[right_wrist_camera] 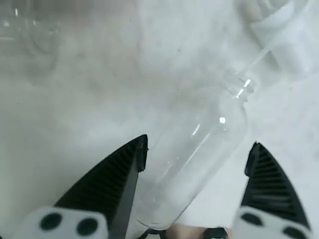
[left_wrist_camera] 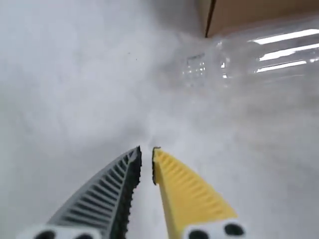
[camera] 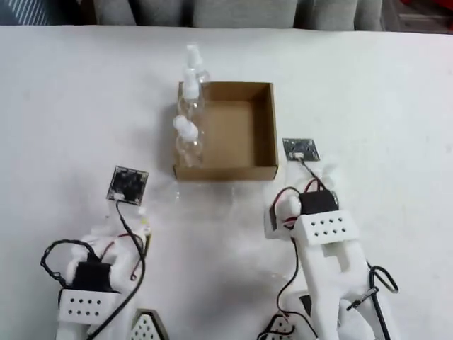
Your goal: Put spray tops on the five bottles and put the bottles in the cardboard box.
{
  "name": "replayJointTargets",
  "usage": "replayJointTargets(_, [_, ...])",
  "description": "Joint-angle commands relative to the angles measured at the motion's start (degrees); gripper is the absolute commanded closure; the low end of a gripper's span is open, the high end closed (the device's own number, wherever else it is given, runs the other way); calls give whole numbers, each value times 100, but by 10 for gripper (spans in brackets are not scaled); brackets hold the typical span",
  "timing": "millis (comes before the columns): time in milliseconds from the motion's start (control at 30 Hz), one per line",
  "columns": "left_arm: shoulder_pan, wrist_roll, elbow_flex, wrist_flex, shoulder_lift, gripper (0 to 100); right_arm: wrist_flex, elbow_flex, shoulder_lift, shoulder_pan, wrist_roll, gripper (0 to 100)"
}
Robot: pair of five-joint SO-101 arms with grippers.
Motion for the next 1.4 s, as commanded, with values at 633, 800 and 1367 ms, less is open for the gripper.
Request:
replayJointTargets(633, [-22, -53, -26, -141, -75, 951, -224, -70, 1059, 725, -18, 874])
replayJointTargets(800, [-22, -53, -26, -141, -75, 951, -409, -79, 901, 1323, -9, 942])
replayJointTargets(1367, [-22, -53, 62, -158, -84, 951, 418, -1574, -189, 4523, 4220, 925])
